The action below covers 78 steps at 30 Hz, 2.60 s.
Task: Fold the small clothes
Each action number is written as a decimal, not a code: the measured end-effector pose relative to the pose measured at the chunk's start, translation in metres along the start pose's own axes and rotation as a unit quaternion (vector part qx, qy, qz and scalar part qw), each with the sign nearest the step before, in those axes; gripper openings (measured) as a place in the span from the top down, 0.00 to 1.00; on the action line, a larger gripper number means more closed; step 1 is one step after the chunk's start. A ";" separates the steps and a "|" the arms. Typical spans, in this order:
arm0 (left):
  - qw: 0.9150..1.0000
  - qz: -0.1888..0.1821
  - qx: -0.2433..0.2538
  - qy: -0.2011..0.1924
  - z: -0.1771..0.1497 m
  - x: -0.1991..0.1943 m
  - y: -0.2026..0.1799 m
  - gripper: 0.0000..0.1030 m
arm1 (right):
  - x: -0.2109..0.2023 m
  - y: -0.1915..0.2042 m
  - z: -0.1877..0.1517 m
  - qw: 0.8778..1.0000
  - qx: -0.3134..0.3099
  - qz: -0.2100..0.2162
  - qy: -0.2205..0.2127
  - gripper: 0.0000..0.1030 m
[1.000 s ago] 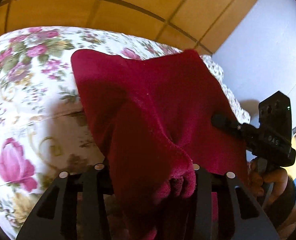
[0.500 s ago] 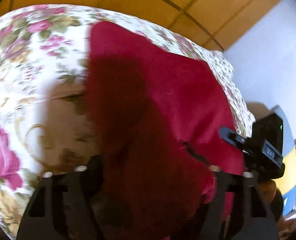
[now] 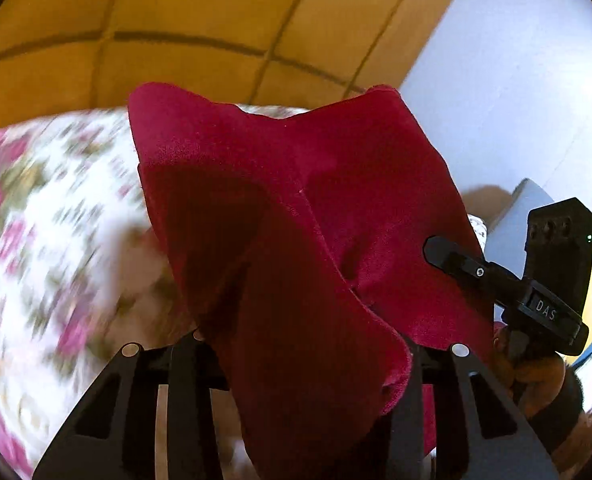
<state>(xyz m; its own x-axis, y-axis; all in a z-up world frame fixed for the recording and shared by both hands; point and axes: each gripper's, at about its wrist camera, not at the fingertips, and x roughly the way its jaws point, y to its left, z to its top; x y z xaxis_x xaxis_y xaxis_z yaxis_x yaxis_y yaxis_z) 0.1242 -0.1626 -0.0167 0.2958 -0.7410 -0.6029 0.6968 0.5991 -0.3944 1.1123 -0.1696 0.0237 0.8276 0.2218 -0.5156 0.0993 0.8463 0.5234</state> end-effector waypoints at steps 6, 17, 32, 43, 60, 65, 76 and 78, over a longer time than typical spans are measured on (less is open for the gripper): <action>1.000 -0.026 0.016 0.001 0.065 0.081 -0.004 0.62 | 0.029 -0.047 0.042 0.999 0.002 -0.028 -0.041 0.52; 0.997 0.013 -0.070 0.033 0.067 0.142 0.031 0.35 | 0.040 -0.140 0.026 0.984 0.158 -0.084 -0.024 0.28; 0.977 0.191 0.087 0.042 0.091 0.182 -0.012 0.60 | 0.111 -0.139 0.087 0.972 0.038 -0.222 0.066 0.81; 0.983 0.169 0.074 -0.020 0.071 0.128 -0.019 0.26 | 0.046 -0.105 0.056 0.973 0.039 -0.227 -0.030 0.59; 0.988 0.146 0.055 -0.013 -0.013 0.038 -0.053 0.04 | -0.029 0.007 -0.027 0.964 0.042 -0.263 -0.020 0.07; 0.986 0.150 0.066 -0.023 -0.033 0.010 -0.071 0.04 | -0.043 0.035 -0.042 0.957 0.020 -0.289 -0.029 0.02; 0.964 0.258 0.033 -0.060 -0.041 -0.023 -0.065 0.04 | -0.042 0.044 -0.073 0.935 0.017 -0.355 0.006 0.02; 0.964 0.259 0.032 -0.056 -0.043 -0.024 -0.065 0.04 | -0.045 0.047 -0.072 0.935 0.015 -0.354 0.000 0.02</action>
<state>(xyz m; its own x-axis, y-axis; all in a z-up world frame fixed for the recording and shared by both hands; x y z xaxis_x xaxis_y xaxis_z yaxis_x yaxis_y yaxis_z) 0.0432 -0.1707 -0.0061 0.6807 -0.3772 -0.6280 0.4745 0.8801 -0.0143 1.0401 -0.1049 0.0223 0.5487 -0.3891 -0.7399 0.6377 0.7672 0.0695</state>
